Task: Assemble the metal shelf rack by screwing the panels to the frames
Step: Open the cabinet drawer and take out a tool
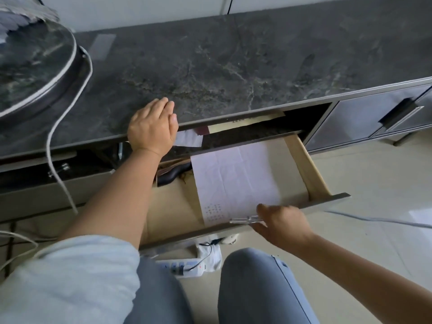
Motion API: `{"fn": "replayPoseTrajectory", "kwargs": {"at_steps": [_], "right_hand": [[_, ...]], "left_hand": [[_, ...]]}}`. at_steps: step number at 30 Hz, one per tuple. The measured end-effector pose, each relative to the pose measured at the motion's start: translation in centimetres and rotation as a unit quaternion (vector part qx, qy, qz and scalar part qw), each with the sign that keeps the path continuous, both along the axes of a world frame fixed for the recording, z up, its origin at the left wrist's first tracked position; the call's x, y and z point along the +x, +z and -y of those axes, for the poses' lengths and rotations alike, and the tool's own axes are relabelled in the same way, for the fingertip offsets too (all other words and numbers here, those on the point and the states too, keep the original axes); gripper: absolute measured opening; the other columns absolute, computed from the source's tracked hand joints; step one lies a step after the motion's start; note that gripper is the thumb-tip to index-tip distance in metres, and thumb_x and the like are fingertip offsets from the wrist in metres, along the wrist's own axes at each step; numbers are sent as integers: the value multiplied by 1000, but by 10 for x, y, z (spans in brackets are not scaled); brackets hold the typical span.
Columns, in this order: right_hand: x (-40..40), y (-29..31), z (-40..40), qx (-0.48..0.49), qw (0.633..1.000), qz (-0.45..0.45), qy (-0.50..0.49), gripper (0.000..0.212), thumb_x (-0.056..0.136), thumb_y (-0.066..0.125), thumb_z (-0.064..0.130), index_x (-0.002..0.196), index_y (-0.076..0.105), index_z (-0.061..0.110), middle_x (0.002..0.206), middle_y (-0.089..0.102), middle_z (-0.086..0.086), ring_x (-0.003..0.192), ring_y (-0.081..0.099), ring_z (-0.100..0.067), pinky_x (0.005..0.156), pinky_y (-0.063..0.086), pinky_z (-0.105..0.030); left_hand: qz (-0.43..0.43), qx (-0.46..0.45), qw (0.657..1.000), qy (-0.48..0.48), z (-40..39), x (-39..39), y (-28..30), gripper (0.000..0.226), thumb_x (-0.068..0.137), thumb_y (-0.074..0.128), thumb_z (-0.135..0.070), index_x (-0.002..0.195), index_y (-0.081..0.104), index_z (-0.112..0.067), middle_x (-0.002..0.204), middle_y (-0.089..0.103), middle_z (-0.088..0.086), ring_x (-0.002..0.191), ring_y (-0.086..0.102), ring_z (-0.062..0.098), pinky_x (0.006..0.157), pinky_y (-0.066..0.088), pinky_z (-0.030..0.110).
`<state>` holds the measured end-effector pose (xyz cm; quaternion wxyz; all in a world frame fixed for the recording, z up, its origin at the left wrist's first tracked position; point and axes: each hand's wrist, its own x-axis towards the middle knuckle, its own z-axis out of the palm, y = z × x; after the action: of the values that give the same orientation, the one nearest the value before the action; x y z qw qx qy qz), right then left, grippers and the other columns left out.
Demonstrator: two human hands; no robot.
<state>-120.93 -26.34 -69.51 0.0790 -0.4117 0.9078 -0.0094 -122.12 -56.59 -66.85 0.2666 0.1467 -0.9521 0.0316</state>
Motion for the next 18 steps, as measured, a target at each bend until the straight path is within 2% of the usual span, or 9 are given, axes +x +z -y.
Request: {"fn": "replayPoseTrajectory", "kwargs": {"at_steps": [1,3,4,5,7,8,9,14,18], "right_hand": [[6,0,-4,19,999,18,-21,29,79,66,44,87,64,15,74,68,-5,67,67,-27,50,46,-25],[7,-8,-10,46,997,56,-40,30,93,47,41,107,60,18,102,68,-5,95,65,-27,70,48,-27],[6,-13,-12,65,996,51,-42,28,95,43,38,108,58,17,106,67,-6,98,63,-27,72,47,-27],[4,-16,-13,62,997,45,-29,23,91,51,34,101,61,16,98,69,-7,91,66,-25,67,48,-26],[1,-21,-13,48,999,-10,23,24,56,82,26,67,64,13,57,64,-4,51,63,-20,38,40,-20],[-1,-27,-14,22,999,-32,36,33,38,88,19,52,59,13,42,55,-3,36,55,-19,30,31,-17],[-4,-30,-12,1,999,-43,18,37,30,89,15,47,56,13,37,50,-2,30,50,-19,27,26,-15],[-18,-45,13,-62,995,-76,-6,32,37,90,12,49,60,13,42,55,0,35,53,-18,35,37,-16],[-32,-60,28,-85,995,-51,-24,31,36,92,16,55,68,11,65,68,-9,60,67,-25,46,51,-24]], "left_hand": [[7,6,1000,1,-1,1,1,50,92,27,-26,113,65,-2,117,65,17,108,61,36,86,48,47],[20,26,999,11,-2,3,2,58,92,19,-31,121,61,-3,125,60,15,118,55,33,94,43,45],[25,33,999,16,-3,4,3,61,92,15,-33,124,59,-5,129,57,14,122,52,32,97,40,44],[23,37,999,19,-4,5,4,63,91,14,-34,126,58,-5,131,56,13,124,50,31,98,39,44],[15,36,999,18,-3,6,4,59,92,17,-32,123,60,-4,128,59,14,121,53,33,95,41,45],[14,32,999,12,-3,6,3,56,93,21,-30,120,62,-3,124,61,15,117,56,34,93,43,45],[11,26,1000,6,-2,5,2,53,93,24,-28,117,64,-3,121,63,15,113,58,35,90,45,46],[-8,-11,1000,-4,0,3,-1,44,92,33,-23,108,68,-2,110,68,16,101,65,35,79,52,45],[-28,-43,999,-12,2,2,-4,42,90,35,-22,103,70,-3,106,70,14,95,67,33,75,54,42]]}}
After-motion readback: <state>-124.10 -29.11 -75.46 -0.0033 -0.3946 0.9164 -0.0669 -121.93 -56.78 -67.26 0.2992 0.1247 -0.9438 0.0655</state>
